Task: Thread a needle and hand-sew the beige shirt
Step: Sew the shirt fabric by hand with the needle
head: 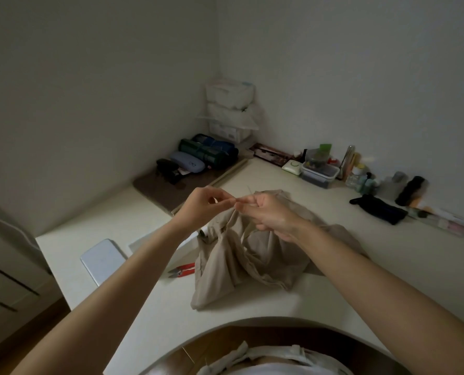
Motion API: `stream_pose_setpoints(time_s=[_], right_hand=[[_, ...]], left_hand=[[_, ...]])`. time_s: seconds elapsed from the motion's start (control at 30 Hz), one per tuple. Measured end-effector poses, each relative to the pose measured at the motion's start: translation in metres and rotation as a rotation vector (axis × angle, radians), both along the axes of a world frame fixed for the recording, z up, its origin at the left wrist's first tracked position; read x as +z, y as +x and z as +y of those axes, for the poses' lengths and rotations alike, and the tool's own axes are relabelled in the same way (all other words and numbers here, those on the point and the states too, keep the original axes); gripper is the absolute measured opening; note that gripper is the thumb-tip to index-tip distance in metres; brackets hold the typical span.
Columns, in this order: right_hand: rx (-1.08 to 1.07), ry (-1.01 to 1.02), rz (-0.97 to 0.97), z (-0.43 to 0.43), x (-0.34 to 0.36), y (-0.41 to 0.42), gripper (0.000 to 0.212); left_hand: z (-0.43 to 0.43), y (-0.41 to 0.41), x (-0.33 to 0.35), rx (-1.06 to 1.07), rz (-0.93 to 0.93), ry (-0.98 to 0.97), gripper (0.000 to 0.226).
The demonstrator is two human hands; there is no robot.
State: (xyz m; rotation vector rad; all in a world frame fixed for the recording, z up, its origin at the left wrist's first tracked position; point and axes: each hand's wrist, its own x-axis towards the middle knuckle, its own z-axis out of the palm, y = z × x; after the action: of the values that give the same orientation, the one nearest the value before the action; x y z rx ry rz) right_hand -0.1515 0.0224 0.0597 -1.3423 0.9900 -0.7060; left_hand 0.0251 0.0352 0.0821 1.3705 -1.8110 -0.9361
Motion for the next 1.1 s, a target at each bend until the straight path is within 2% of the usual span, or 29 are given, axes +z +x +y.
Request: stream_pose_setpoints(time_s=[0.1, 0.2, 0.37, 0.5, 0.57, 0.63, 0.77, 0.87, 0.97, 1.03, 1.1], right_hand=[[-0.051, 0.006, 0.030, 0.004, -0.001, 0.001, 0.025], [-0.116, 0.019, 0.023, 0.005, -0.004, -0.006, 0.030], [-0.224, 0.022, 0.007, 0.010, -0.002, -0.015, 0.025], [-0.310, 0.029, 0.003, 0.010, -0.006, -0.023, 0.016], [-0.360, 0.017, 0.033, 0.010, -0.011, -0.025, 0.012], [-0.413, 0.007, 0.071, 0.008, -0.017, -0.028, 0.011], [-0.466, 0.010, 0.210, 0.006, -0.029, -0.036, 0.014], [-0.349, -0.066, 0.368, 0.013, -0.028, -0.037, 0.031], [-0.077, -0.102, 0.312, 0.022, -0.024, -0.028, 0.047], [0.093, -0.092, 0.316, 0.026, -0.025, -0.020, 0.050], [0.181, -0.078, 0.324, 0.028, -0.027, -0.013, 0.043]], left_hand=[[0.002, -0.004, -0.004, 0.031, 0.077, 0.017, 0.008], [0.005, -0.006, -0.018, 0.064, 0.176, 0.136, 0.009], [0.012, 0.003, -0.056, -0.145, -0.006, 0.317, 0.031], [0.017, 0.007, -0.072, -0.226, -0.203, 0.346, 0.029], [0.019, 0.007, -0.075, -0.231, -0.312, 0.286, 0.019], [0.019, 0.009, -0.078, -0.181, -0.323, 0.229, 0.006], [0.023, 0.017, -0.071, -0.106, -0.283, 0.223, 0.026], [0.026, 0.020, -0.064, -0.104, -0.298, 0.162, 0.024], [0.026, 0.018, -0.058, -0.131, -0.230, 0.172, 0.028], [0.029, 0.014, -0.052, -0.166, -0.189, 0.182, 0.022], [0.031, 0.010, -0.047, -0.201, -0.158, 0.169, 0.012]])
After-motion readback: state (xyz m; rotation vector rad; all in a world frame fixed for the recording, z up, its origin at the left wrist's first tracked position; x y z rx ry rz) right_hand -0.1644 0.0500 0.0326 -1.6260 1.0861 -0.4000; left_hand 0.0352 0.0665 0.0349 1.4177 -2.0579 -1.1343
